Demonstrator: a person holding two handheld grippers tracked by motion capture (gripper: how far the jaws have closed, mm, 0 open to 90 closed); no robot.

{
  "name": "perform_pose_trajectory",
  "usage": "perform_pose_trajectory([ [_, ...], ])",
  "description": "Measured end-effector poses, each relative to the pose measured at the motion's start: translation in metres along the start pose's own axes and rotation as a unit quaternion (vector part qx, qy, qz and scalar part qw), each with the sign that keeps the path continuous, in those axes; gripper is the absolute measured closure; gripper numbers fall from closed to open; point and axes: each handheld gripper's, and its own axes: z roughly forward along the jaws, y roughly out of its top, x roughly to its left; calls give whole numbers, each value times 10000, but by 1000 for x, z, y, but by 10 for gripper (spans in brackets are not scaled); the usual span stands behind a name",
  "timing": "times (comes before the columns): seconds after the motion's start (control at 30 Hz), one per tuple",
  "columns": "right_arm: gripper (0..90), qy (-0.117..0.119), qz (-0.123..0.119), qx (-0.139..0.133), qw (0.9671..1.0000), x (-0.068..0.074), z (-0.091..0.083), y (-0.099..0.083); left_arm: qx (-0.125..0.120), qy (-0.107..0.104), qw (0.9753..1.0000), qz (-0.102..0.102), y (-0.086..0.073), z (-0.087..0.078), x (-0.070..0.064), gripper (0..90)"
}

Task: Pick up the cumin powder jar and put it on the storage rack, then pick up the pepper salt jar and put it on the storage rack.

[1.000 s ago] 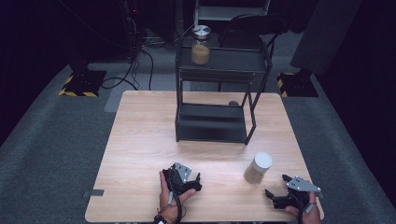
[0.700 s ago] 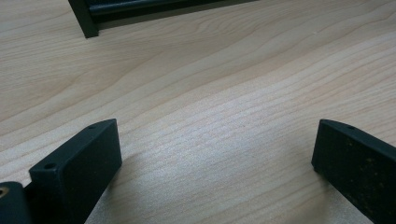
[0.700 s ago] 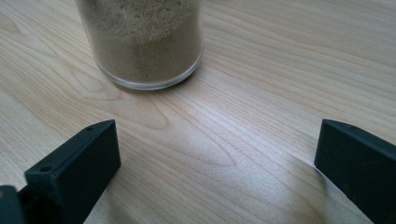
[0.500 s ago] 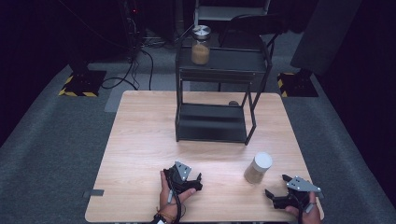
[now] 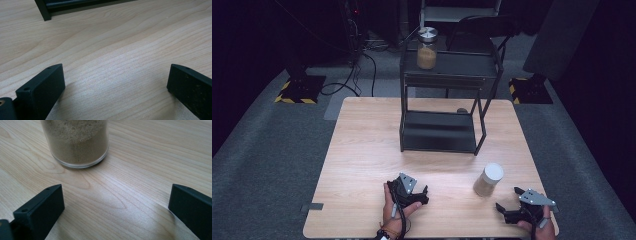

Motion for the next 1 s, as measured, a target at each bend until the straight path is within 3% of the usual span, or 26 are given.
perform_pose_trajectory([
  [0.83,0,-45,-33,-20,10000,2,-1,-1,4,16,10000,-6,0,0,-1,12],
  [1.0,6,-390,-121,-98,9991,17,-3,-3,8,15,10000,-3,0,0,-1,12],
])
